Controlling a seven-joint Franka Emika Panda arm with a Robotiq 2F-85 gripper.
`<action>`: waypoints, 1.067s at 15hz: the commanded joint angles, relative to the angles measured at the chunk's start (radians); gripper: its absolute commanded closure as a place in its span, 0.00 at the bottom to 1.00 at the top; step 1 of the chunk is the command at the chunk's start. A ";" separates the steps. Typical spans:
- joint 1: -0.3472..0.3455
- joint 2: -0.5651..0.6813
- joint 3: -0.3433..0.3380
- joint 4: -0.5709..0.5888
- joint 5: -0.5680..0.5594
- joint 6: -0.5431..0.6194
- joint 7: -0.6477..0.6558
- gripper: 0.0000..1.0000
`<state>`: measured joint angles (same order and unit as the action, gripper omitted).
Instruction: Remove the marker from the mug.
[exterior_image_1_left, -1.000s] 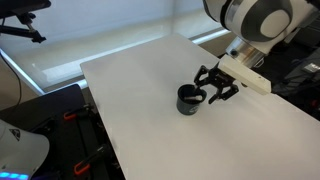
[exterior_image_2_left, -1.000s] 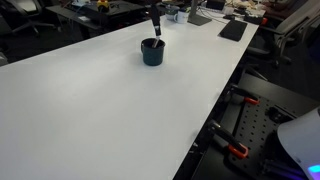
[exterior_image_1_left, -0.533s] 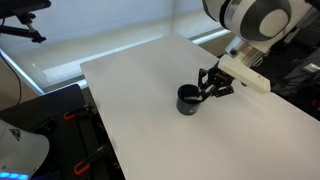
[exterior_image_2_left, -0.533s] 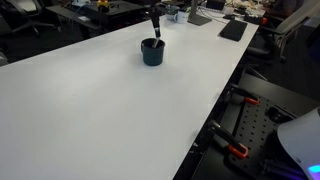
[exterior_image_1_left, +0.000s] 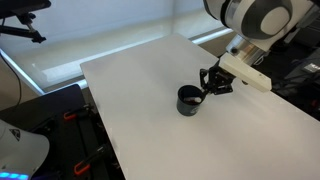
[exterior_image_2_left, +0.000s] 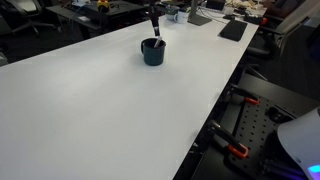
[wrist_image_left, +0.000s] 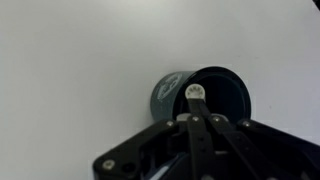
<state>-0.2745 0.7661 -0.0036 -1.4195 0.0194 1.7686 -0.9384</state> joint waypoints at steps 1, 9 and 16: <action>-0.001 0.009 0.004 0.021 -0.008 -0.018 -0.019 0.73; 0.003 0.004 -0.001 0.017 -0.010 -0.027 0.002 0.16; 0.009 -0.003 -0.003 0.002 -0.006 -0.039 0.027 0.00</action>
<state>-0.2742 0.7702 -0.0036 -1.4197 0.0186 1.7603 -0.9353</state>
